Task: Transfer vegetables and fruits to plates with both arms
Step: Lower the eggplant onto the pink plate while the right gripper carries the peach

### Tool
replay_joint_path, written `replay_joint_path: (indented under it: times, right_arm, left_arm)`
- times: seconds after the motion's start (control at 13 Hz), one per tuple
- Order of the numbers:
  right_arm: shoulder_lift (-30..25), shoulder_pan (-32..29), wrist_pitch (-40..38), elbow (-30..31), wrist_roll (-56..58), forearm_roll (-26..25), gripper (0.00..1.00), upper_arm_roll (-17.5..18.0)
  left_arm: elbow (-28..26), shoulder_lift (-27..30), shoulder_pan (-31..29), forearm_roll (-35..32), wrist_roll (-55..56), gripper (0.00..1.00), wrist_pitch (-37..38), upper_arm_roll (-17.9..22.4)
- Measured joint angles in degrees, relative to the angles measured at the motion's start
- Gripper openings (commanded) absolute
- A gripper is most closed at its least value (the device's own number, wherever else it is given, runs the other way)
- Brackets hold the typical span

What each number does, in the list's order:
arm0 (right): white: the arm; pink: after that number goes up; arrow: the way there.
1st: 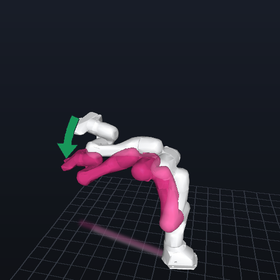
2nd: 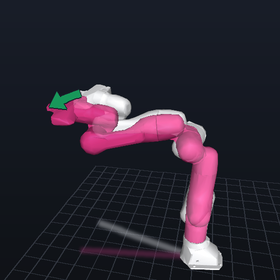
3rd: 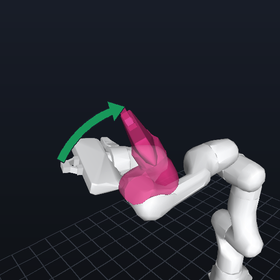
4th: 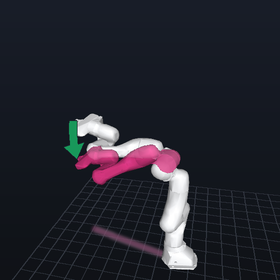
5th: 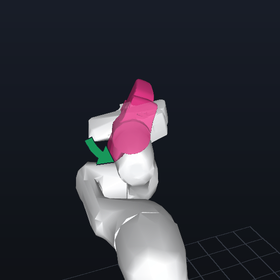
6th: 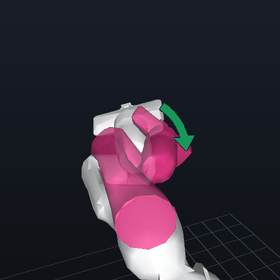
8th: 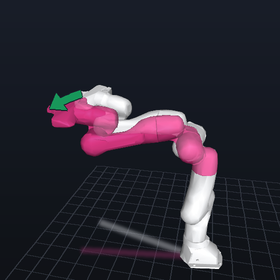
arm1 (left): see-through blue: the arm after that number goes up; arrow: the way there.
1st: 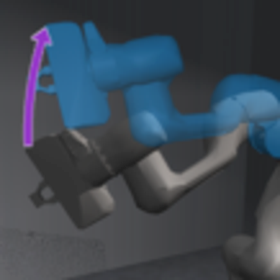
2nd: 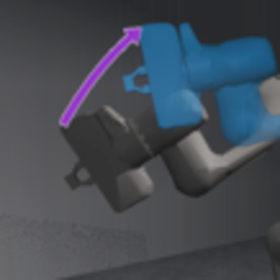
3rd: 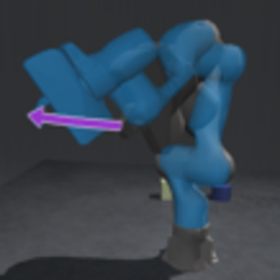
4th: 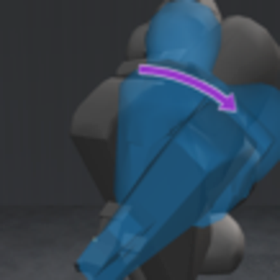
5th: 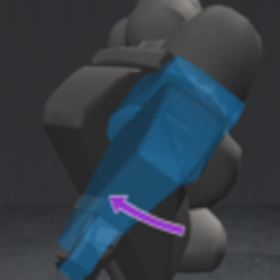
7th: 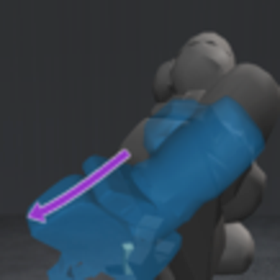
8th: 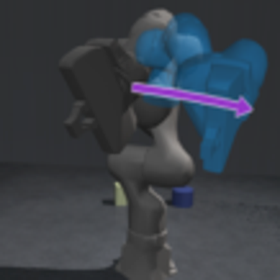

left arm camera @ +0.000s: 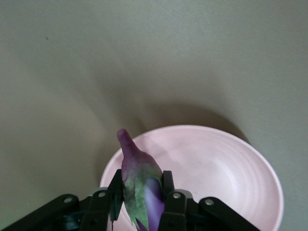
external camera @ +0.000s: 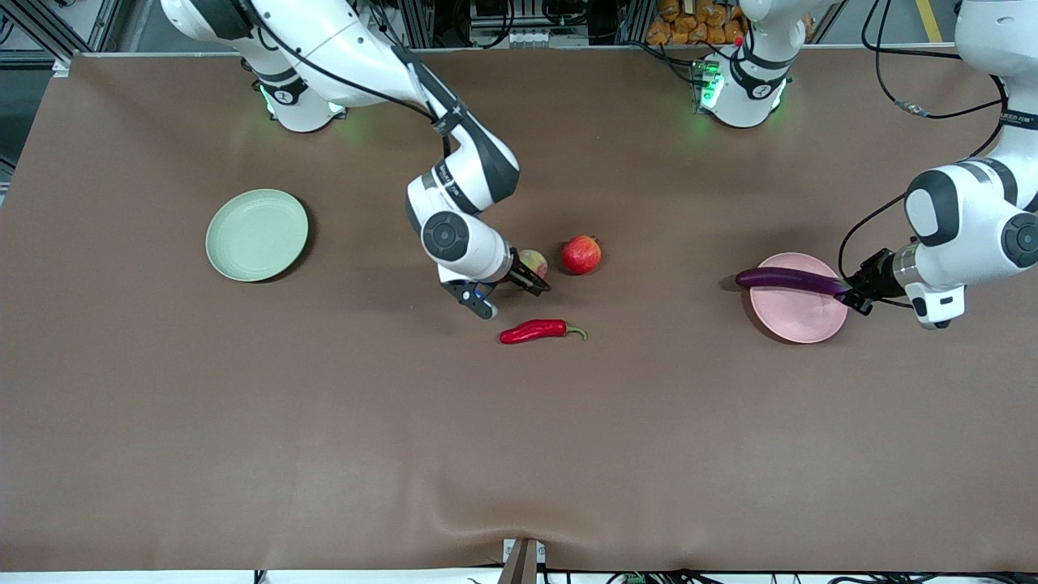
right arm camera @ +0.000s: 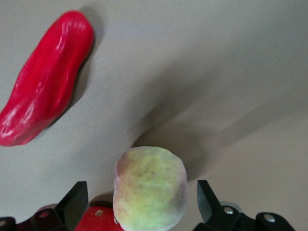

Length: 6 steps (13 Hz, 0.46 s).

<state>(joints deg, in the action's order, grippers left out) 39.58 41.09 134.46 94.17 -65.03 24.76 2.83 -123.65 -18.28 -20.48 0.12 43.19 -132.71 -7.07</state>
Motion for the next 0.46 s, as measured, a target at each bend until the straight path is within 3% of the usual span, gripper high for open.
replay_joint_path:
  times: [0.08,0.15,0.31,0.38,0.46]
  right_arm:
    - [0.02,0.72,1.27,0.75,-0.07,0.01,0.27,0.00]
    - [0.02,1.16,1.79,1.21,-0.24,0.01,0.01,0.01]
    - [-0.09,1.21,1.95,1.31,-0.27,0.01,0.00,-0.16]
    - [-0.12,1.17,1.80,1.31,-0.23,-0.01,0.00,-0.30]
    - [-0.21,0.95,0.72,1.22,-0.04,-0.03,0.00,-0.66]
  left_arm:
    - [-0.17,0.00,-0.62,0.00,-1.11,0.00,-0.26,-0.01]
    - [-0.27,0.00,-0.95,0.00,-1.74,0.00,-0.48,0.00]
    - [-0.55,-0.01,-0.95,0.00,-1.84,0.00,-1.09,-0.15]
    - [-0.72,-0.02,-0.92,0.00,-1.84,0.15,-1.32,-0.22]
    - [-0.86,-0.06,-0.92,0.00,-1.95,0.40,-1.71,-0.26]
